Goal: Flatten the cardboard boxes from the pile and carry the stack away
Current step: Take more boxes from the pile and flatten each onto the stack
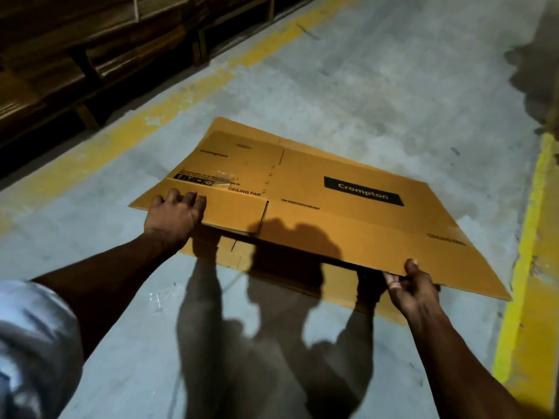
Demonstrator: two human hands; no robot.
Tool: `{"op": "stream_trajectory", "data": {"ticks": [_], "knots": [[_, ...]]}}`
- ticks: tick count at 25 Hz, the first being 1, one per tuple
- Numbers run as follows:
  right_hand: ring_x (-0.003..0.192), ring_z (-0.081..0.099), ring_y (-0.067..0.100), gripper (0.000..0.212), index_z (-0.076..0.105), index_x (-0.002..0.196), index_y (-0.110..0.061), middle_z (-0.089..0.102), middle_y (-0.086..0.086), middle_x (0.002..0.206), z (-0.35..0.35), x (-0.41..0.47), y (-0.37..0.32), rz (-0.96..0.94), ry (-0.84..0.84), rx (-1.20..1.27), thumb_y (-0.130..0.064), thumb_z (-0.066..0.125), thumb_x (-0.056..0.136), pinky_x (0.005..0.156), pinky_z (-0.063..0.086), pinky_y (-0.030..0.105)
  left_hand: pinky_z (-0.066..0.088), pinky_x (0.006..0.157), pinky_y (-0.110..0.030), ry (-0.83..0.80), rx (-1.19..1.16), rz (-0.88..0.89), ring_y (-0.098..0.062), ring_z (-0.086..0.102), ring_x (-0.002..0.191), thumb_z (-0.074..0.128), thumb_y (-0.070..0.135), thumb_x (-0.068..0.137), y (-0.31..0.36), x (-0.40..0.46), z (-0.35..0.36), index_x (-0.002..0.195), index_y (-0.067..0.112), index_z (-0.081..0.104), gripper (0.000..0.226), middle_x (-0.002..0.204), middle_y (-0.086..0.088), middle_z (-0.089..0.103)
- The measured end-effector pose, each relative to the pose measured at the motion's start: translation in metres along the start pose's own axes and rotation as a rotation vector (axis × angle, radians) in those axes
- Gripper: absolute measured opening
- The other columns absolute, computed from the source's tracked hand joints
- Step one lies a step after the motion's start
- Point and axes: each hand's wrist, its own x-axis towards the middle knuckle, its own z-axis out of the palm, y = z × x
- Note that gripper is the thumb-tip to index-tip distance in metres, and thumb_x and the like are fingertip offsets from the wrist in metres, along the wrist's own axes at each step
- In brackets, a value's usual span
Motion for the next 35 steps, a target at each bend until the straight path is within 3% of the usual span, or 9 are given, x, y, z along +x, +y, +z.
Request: {"op": "stream_trajectory", "data": {"ticks": [8,11,16,18,20,22,24,27,35], "knots": [[0.095,0.065,0.027,0.039,0.050,0.140,-0.011,0.061,0.013,0.133,-0.017,0.032,0.016,0.049,0.105,-0.351,-0.014,0.057,0.101,0.051,0.059,0.033,0.044,0.099,-0.050,-0.067,-0.034,-0.008,-0.035,0.038,0.133,0.052,0.026,0.100,0.008,0.007,0.029,0.156,0.020,0.013,0.069,0.159,-0.006,0.028],[0.086,0.060,0.022,0.028,0.051,0.131,-0.008,0.053,0.014,0.142,-0.011,0.031,0.015,0.021,0.112,-0.501,-0.011,0.053,0.103,0.047,0.057,0.027,0.044,0.100,-0.053,-0.074,-0.081,0.009,-0.035,0.042,0.130,0.056,0.041,0.096,0.007,0.008,0.026,0.147,0.019,0.024,0.064,0.151,-0.006,0.038],[0.085,0.062,0.028,0.020,0.052,0.120,-0.004,0.058,0.016,0.112,0.002,0.011,0.024,0.073,0.078,-0.699,-0.005,0.055,0.100,0.044,0.056,0.029,0.014,0.120,-0.056,0.035,-0.096,0.100,-0.035,0.008,0.153,0.028,0.072,0.094,0.017,0.015,0.004,0.158,0.012,0.011,0.090,0.167,-0.010,0.011],[0.090,0.062,0.034,0.023,0.057,0.115,0.003,0.060,0.020,0.107,0.017,-0.005,0.033,-0.058,0.095,-0.964,-0.012,0.060,0.098,0.051,0.058,0.035,0.009,0.122,-0.056,0.107,-0.173,0.099,-0.033,0.001,0.154,0.017,0.069,0.097,0.028,0.014,-0.016,0.158,0.010,0.011,0.085,0.168,-0.010,0.006],[0.103,0.062,0.040,0.039,0.063,0.118,0.004,0.065,0.025,0.111,0.039,-0.035,0.039,-0.459,0.066,-1.406,-0.031,0.057,0.101,0.076,0.057,0.043,0.007,0.121,-0.057,0.175,-0.265,0.093,-0.033,-0.003,0.154,0.018,0.066,0.099,0.035,0.008,-0.043,0.158,0.009,0.011,0.082,0.168,-0.011,0.003],[0.127,0.052,0.041,0.056,0.053,0.134,0.005,0.059,0.028,0.131,0.063,-0.082,0.038,-0.933,-0.182,-1.734,-0.041,0.042,0.104,0.106,0.042,0.045,0.004,0.121,-0.058,0.260,-0.331,0.090,-0.033,-0.004,0.154,0.024,0.064,0.100,0.033,-0.006,-0.079,0.158,0.009,0.012,0.081,0.168,-0.013,0.003],[0.148,0.027,0.035,0.063,0.036,0.150,-0.001,0.038,0.022,0.155,0.092,-0.138,0.029,-1.197,-0.302,-1.879,-0.043,0.034,0.105,0.121,0.020,0.046,0.003,0.122,-0.058,0.319,-0.350,0.093,-0.034,-0.006,0.154,0.029,0.062,0.100,0.024,-0.021,-0.119,0.158,0.008,0.012,0.080,0.168,-0.014,0.003],[0.155,0.003,0.028,0.066,0.019,0.159,-0.011,0.015,0.009,0.167,0.128,-0.220,-0.009,-1.352,-0.258,-1.977,-0.046,0.030,0.104,0.125,0.005,0.051,-0.001,0.122,-0.059,0.365,-0.311,0.124,-0.034,-0.009,0.154,0.027,0.063,0.099,-0.008,-0.049,-0.191,0.158,0.010,0.011,0.081,0.168,-0.013,-0.001],[0.154,0.007,0.032,0.066,0.025,0.158,-0.016,0.018,0.008,0.166,0.192,-0.439,-0.160,-1.442,-0.043,-2.069,-0.052,0.019,0.103,0.121,0.010,0.061,0.004,0.118,-0.062,0.586,-0.161,0.223,-0.039,0.005,0.153,0.021,0.064,0.099,-0.103,-0.117,-0.423,0.156,0.010,0.026,0.079,0.166,-0.015,0.012]]}}
